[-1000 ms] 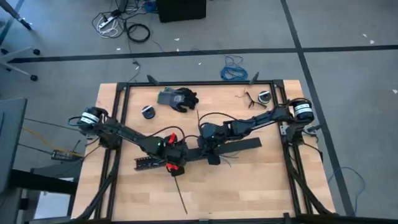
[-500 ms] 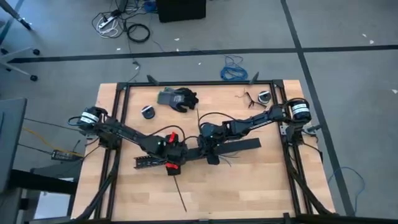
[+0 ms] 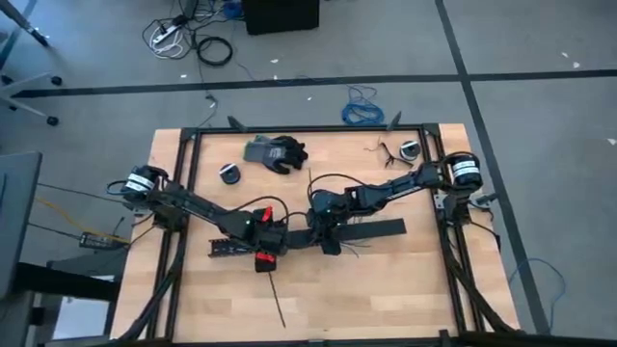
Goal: Ziptie cables
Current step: Close the black cable duct
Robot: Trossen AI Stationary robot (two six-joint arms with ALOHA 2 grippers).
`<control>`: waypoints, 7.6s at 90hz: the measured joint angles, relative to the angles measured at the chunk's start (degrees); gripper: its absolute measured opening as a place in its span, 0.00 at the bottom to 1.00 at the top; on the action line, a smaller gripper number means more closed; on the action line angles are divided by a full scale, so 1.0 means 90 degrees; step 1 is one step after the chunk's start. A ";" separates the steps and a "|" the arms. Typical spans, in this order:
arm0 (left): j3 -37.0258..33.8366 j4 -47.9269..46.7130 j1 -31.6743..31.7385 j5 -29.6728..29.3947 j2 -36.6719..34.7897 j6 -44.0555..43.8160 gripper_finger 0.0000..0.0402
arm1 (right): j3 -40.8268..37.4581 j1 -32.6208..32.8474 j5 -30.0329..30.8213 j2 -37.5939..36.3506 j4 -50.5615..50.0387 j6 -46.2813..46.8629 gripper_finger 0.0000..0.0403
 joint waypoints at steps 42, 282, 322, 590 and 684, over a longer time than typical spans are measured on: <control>0.0012 0.0172 0.0000 0.0043 0.0336 0.0158 0.61 | -0.0027 -0.0159 -0.0611 0.0046 0.0211 0.0006 0.00; 0.0022 0.1246 0.0146 -0.0179 0.0367 -0.0006 0.68 | 0.0374 -0.0153 -0.0552 0.0534 0.0646 -0.0167 0.00; 0.0348 0.0763 0.0150 -0.0115 0.0367 0.0005 0.61 | 0.0367 -0.0199 -0.0696 0.0537 0.0645 -0.0174 0.00; 0.0332 0.0057 0.0163 -0.0183 0.0355 -0.0197 0.63 | 0.0345 -0.0179 -0.0050 -0.0210 0.0076 -0.0533 0.00; 0.0335 0.0191 0.0172 -0.0095 0.0367 -0.0220 0.58 | 0.0340 -0.0199 -0.0158 -0.0203 0.0441 -0.0609 0.00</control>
